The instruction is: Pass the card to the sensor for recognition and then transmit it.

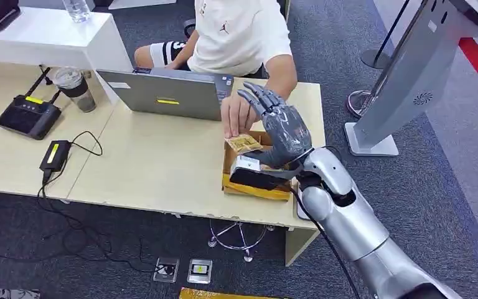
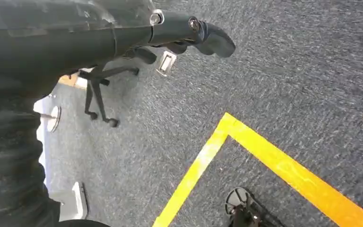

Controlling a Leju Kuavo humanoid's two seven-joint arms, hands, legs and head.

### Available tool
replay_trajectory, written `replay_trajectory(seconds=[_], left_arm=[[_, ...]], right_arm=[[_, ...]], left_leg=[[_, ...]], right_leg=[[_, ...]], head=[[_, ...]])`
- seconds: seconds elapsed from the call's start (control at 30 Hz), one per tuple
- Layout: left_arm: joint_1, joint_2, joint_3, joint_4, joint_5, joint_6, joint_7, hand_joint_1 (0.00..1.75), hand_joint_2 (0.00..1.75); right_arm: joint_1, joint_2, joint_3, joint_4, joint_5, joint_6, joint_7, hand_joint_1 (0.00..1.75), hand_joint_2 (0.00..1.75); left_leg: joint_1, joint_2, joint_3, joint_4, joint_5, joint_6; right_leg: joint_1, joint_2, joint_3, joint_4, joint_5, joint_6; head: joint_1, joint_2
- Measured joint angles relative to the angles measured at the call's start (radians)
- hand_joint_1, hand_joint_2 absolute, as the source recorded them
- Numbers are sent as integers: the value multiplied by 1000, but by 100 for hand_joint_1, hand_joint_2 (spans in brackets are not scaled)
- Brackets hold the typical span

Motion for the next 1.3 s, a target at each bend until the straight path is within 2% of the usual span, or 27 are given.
replay_trajectory(seconds=[0.1, 0.13, 0.2, 0.23, 0.27, 0.33, 0.47, 0.8, 0.83, 1.13, 1.3], left_arm=[[0, -2, -6, 1, -2, 4, 7, 0, 175], [0, -2, -9, 1, -2, 6, 8, 0, 175], [0, -3, -17, 2, -3, 8, 10, 0, 175], [0, -3, -21, 3, -4, 8, 10, 0, 175], [0, -3, -22, 3, -5, 8, 11, 0, 175], [0, -3, -26, 3, -8, 7, 14, 0, 175], [0, -3, -30, 4, -11, 6, 17, 0, 175], [0, -3, -53, 6, -15, 5, 22, 0, 175], [0, -3, -54, 6, -15, 5, 24, 0, 175], [0, -3, -61, 6, -15, 3, 29, 0, 175], [0, -3, -63, 6, -13, 5, 33, 0, 175]], right_arm=[[-11, 7, 9, 17, 0, -4, -3, 3, 175], [-13, 9, 11, 22, 0, -6, -4, 14, 175], [-16, 13, 12, 32, -1, -12, -6, 16, 175], [-18, 15, 13, 37, -1, -17, -8, 52, 175], [-20, 17, 16, 44, -1, -24, -12, 126, 175], [-22, 18, 19, 54, -1, -34, -15, 159, 175], [-22, 20, 24, 68, -2, -40, -17, 168, 175], [-21, 19, 24, 83, -6, -45, -15, 169, 175], [-21, 19, 24, 83, -6, -47, -16, 175, 175], [-4, 14, 22, 85, -26, -52, -13, 175, 175], [25, 5, 16, 97, -39, -91, -4, 175, 175]], left_leg=[[0, 0, 0, 0, 0, 0], [0, 0, 0, 0, 0, 0], [0, 0, 0, 0, 0, 0], [0, 0, 0, 0, 0, 0], [0, 0, 0, 0, 0, 0], [0, 0, 0, 0, 0, 0], [0, 0, 0, 0, 0, 0], [0, 1, 0, 0, 0, 0], [0, 1, 0, 0, 0, 0], [0, 2, 0, 0, 0, 0], [0, 2, 0, 0, 0, 0]], right_leg=[[0, 0, 0, 0, 0, 0], [0, 0, 0, 0, 0, 0], [0, 0, 0, 0, 0, 0], [0, 0, 0, 0, 0, 0], [0, 0, 0, 0, 0, 0], [0, 0, 0, 0, 0, 0], [0, 0, 0, 0, 0, 0], [0, 1, -1, 0, 0, 0], [0, 1, -1, 0, 0, 0], [0, 1, -1, 0, 0, 0], [0, 1, -1, 0, 0, 0]], head=[[0, 0], [0, 0], [0, 0], [0, 0], [0, 0], [0, 0], [0, 0], [0, 0], [0, 0], [0, 0], [0, 0]])
